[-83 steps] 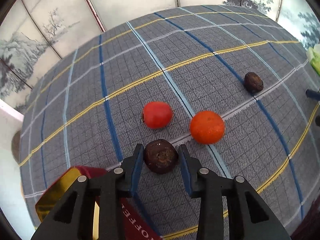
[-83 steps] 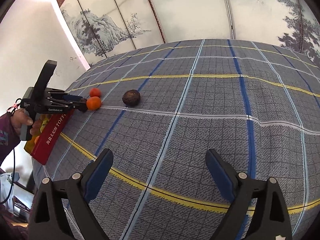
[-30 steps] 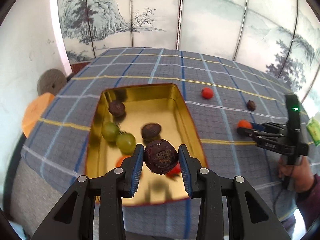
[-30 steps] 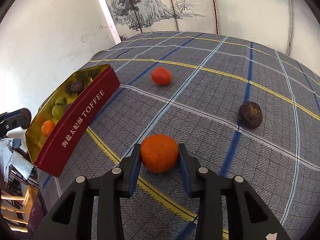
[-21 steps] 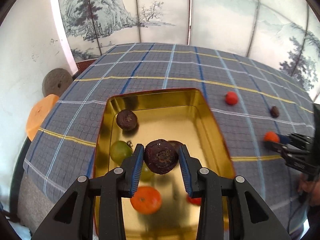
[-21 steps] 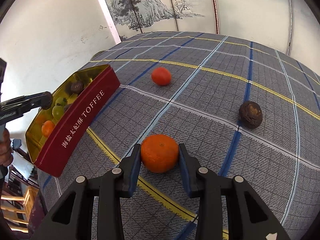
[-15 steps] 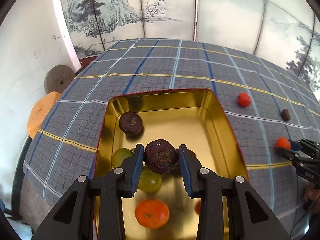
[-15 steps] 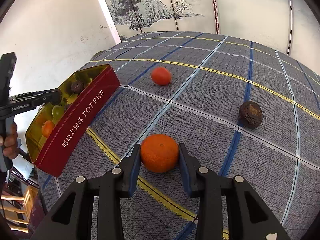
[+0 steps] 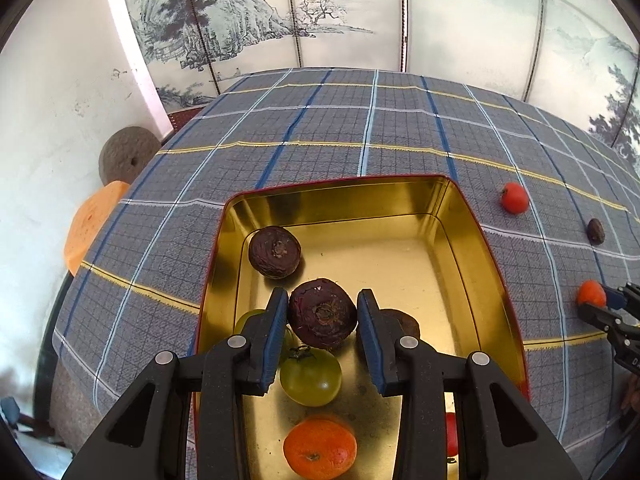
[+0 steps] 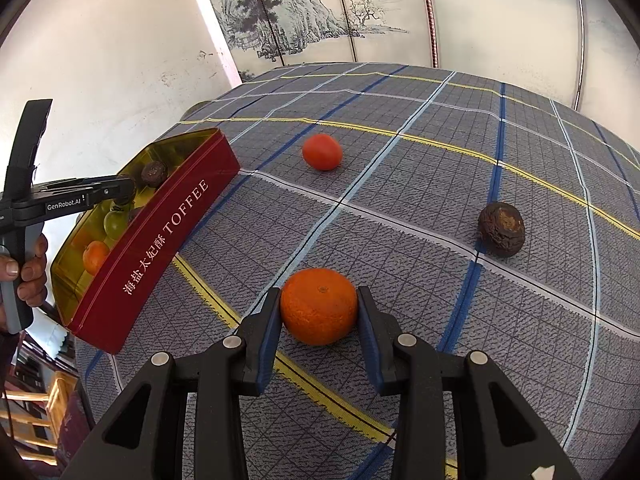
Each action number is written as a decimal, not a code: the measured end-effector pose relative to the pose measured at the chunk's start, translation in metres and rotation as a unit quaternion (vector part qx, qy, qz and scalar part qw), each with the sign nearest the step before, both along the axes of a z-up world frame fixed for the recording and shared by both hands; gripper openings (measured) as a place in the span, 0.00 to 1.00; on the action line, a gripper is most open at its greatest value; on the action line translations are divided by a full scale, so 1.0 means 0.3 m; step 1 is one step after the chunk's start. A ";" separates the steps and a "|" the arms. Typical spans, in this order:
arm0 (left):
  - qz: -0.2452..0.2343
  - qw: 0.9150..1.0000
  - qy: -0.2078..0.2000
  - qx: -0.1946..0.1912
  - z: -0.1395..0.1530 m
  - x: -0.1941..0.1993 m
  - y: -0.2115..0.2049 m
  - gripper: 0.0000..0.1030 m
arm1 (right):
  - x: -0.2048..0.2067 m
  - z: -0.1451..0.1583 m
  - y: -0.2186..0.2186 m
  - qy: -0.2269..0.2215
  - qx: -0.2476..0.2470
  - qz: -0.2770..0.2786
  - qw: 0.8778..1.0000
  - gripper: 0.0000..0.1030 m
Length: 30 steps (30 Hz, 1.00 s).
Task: Organize fruits
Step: 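Lower the brown fruit into the tin and open the left gripper, then carry the mandarin into the tin and release it with the right gripper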
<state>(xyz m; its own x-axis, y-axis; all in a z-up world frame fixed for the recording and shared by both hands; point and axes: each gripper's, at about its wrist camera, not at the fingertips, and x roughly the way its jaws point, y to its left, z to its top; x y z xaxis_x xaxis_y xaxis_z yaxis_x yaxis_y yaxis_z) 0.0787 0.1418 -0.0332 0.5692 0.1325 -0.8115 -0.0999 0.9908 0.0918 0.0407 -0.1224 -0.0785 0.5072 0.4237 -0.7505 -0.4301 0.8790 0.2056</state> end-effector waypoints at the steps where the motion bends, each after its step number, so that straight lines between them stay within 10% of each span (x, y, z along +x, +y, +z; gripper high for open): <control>1: -0.001 1.000 0.000 0.002 0.000 0.000 -0.003 0.36 | 0.000 0.000 0.000 0.000 0.000 0.000 1.000 0.33; 12: 0.000 1.000 -0.013 0.022 0.028 -0.027 -0.019 0.41 | 0.000 0.000 0.001 0.000 0.000 0.000 1.000 0.33; 30: 0.056 0.997 -0.049 0.025 0.104 -0.424 0.011 0.69 | -0.006 0.003 0.001 -0.001 -0.002 -0.004 1.000 0.33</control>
